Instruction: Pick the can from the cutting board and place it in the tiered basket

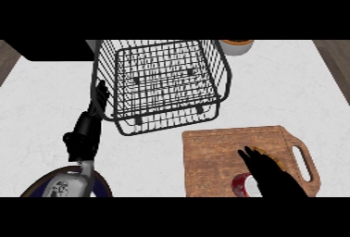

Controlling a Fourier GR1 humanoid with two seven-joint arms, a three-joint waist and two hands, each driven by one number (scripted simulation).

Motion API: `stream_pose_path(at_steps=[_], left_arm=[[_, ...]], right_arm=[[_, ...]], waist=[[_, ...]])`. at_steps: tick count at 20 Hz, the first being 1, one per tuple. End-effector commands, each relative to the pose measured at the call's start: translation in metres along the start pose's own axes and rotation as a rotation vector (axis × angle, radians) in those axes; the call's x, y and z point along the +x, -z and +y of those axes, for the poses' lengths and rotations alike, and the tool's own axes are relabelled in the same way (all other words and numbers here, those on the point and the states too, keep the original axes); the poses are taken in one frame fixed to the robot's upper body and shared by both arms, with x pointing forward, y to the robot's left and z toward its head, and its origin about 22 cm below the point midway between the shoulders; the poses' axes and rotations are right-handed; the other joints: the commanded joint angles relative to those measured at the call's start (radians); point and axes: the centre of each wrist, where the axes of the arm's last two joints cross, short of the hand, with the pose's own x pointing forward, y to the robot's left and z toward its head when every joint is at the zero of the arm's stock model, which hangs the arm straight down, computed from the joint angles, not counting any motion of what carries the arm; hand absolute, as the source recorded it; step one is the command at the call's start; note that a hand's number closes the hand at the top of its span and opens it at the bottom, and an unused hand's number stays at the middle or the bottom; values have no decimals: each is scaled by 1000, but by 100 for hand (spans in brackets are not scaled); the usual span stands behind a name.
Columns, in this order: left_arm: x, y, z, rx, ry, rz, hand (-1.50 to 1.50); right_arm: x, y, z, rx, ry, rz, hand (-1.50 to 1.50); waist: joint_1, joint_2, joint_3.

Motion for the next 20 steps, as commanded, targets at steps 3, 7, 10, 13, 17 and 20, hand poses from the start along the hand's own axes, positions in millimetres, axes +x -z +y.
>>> stream_pose_path(at_steps=[3,7,10,13,17,20], left_arm=[[-4,0,-11,-10,-14,-8,0],[-4,0,-3,15,22,0,0],[13,14,15,-8,8,-11,0],[16,-3,14,0,-3,-5,0],[2,-1,-2,-10,-7,-12,0],[13,5,-15,-54,-7,-25,0]], right_arm=[[-15,4,9,-8,23,-15,-150],[-2,19,26,-78,72,-11,150],[4,20,41,-155,-7,-41,150],[-4,31,21,-209,-105,-51,150],[57,31,31,-237,-179,-21,150],[118,38,63,-143,-319,12,150]], waist=[[-2,0,0],[-1,0,0],[-2,0,0],[5,-1,0],[8,1,-1],[46,7,-5]])
